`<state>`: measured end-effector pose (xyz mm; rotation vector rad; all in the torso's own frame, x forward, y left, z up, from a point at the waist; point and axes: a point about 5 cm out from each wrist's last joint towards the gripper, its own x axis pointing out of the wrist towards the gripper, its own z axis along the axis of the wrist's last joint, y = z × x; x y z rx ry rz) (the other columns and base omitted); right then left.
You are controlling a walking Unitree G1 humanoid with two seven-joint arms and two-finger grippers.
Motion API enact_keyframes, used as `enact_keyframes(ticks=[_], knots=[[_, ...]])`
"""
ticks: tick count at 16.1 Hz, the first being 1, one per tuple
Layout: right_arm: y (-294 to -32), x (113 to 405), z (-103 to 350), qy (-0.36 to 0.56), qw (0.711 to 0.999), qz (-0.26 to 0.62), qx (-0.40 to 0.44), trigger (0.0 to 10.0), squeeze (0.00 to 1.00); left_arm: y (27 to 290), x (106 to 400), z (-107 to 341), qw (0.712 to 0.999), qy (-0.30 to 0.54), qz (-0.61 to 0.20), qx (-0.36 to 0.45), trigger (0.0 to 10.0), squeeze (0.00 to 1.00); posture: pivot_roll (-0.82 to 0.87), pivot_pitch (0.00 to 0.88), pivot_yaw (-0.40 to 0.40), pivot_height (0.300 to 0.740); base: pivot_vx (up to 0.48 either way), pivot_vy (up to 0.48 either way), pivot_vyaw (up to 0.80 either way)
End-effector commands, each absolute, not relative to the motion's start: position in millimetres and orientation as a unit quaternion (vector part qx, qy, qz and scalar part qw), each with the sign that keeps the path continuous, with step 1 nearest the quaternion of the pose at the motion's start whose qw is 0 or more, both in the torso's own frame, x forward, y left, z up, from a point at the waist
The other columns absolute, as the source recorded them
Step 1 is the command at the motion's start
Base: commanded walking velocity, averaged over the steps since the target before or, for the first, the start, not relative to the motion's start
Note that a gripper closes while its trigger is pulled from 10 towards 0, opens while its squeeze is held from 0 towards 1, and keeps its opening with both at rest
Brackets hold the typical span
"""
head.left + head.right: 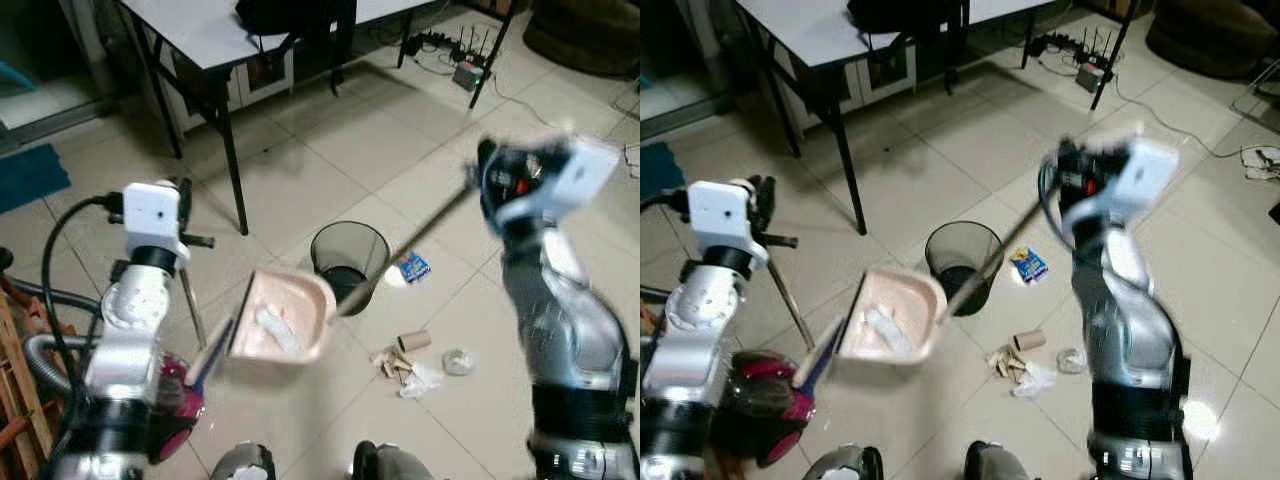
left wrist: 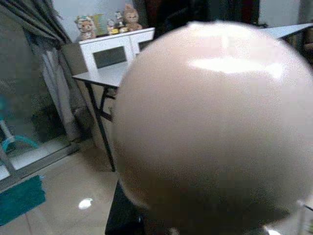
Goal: Sweep floor
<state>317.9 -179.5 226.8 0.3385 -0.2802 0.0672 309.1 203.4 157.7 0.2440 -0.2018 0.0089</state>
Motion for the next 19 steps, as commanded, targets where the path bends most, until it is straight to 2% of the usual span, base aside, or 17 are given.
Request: enact_keyframes(ticks=[1, 4, 7, 10, 19], knots=[[-188, 314, 247, -0.172, 0.97, 0.024, 0.17, 10.0, 0.0, 203, 306, 156, 0.986, -0.089, 0.009, 0.141, 10.0, 0.0, 0.02, 0.048, 0.0, 0.74, 0.0, 0.0, 0.0], [-194, 316, 273, -0.205, 0.967, 0.013, 0.154, 10.0, 0.0, 191, 303, 162, 0.987, -0.111, 0.004, 0.119, 10.0, 0.0, 0.01, 0.048, 0.002, 0.74, 0.0, 0.0, 0.0], [-215, 316, 300, -0.248, 0.957, -0.052, 0.138, 10.0, 0.0, 176, 304, 172, 0.987, -0.132, -0.002, 0.092, 10.0, 0.0, 0.01, 0.042, 0.01, 0.74, 0.187, 0.0, 0.0], [-216, 317, 301, -0.246, 0.959, -0.053, 0.133, 10.0, 0.0, 173, 304, 171, 0.989, -0.122, -0.005, 0.086, 10.0, 0.0, 0.01, 0.03, 0.022, 0.74, 0.338, 0.0, -0.48], [-208, 320, 290, -0.225, 0.961, -0.052, 0.152, 10.0, 0.0, 181, 299, 170, 0.99, -0.111, 0.017, 0.09, 10.0, 0.0, 0.01, 0.01, 0.015, 0.74, 0.38, 0.0, 0.0]])
